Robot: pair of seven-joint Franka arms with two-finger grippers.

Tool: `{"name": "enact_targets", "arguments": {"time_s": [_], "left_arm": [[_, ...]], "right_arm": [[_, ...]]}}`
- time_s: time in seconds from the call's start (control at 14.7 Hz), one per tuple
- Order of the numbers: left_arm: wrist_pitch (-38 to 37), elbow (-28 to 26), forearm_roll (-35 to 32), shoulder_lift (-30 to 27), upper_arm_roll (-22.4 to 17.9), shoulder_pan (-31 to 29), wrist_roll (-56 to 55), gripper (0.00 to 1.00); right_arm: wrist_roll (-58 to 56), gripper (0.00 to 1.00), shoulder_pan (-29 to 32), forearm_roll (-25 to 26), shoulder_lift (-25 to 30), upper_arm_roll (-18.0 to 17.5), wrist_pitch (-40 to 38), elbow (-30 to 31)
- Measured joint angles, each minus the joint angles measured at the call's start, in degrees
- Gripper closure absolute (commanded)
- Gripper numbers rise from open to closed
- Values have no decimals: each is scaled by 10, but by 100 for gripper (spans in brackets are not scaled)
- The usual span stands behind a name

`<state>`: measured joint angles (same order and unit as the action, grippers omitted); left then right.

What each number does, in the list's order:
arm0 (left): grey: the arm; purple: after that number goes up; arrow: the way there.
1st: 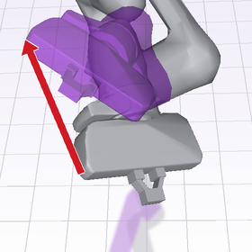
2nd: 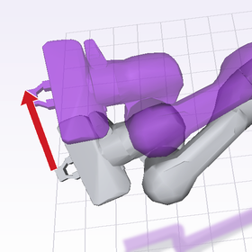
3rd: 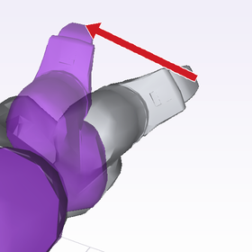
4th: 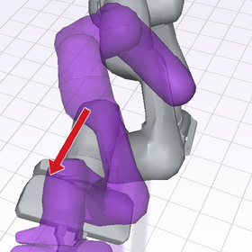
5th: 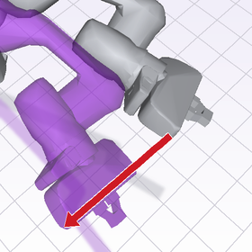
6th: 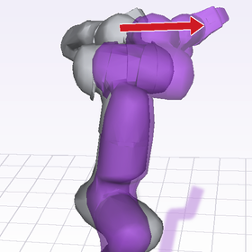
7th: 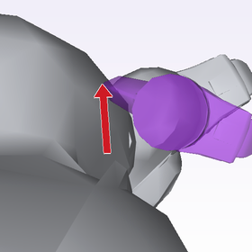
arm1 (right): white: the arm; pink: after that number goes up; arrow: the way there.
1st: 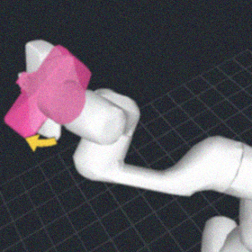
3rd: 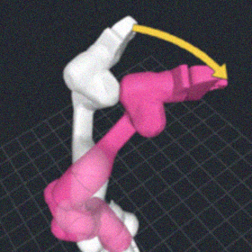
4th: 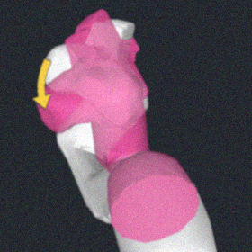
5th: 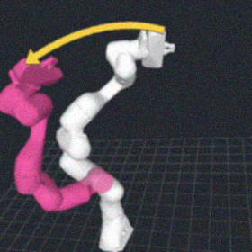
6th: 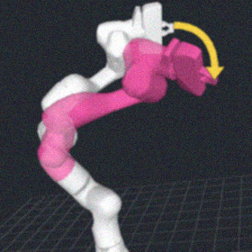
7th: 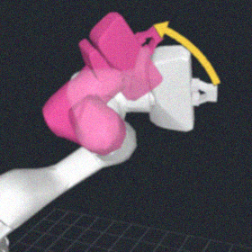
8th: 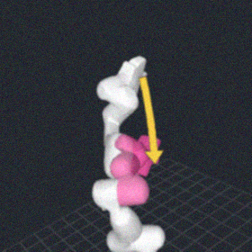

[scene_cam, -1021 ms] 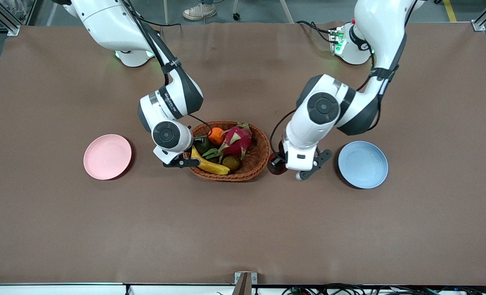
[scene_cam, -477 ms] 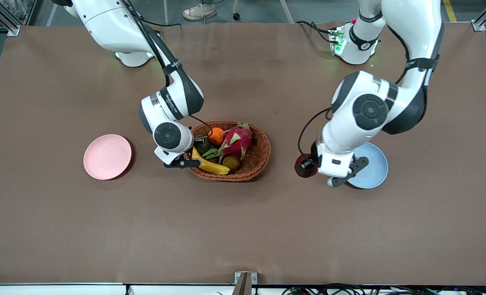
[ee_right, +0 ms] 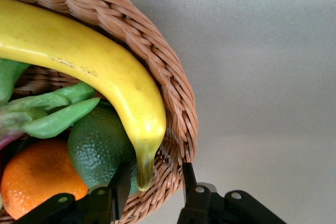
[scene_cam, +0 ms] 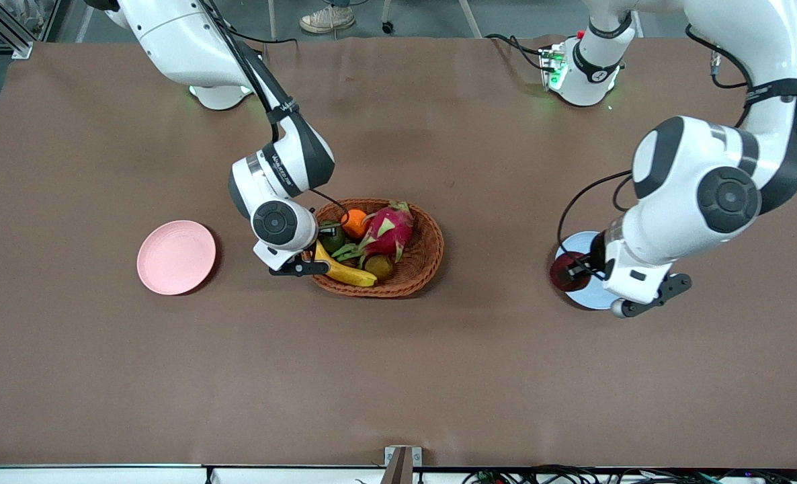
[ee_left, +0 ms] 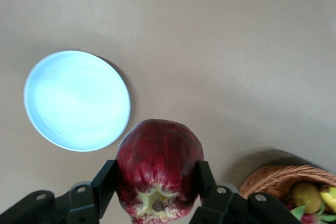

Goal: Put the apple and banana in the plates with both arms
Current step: 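Carry the apple past the blue plate while the right gripper lifts the banana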

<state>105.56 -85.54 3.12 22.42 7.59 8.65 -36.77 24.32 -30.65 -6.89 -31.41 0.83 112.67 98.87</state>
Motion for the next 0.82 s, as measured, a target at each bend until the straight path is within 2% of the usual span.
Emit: {"name": "enact_targets", "arguments": {"time_s": [0.34,0.61,0.82], "left_arm": [[-31,0,-1,-6,-1,-69,138,100],[-42,-1,-1,-7,-2,-132,233,100],[-45,-5,-16,-7,-2,-164,279,100]], "right_arm": [[0,59,0,0,0,0,4,0],[0,68,0,0,0,-1,4,0],[0,81,-1,0,-1,-1,5,0]]}}
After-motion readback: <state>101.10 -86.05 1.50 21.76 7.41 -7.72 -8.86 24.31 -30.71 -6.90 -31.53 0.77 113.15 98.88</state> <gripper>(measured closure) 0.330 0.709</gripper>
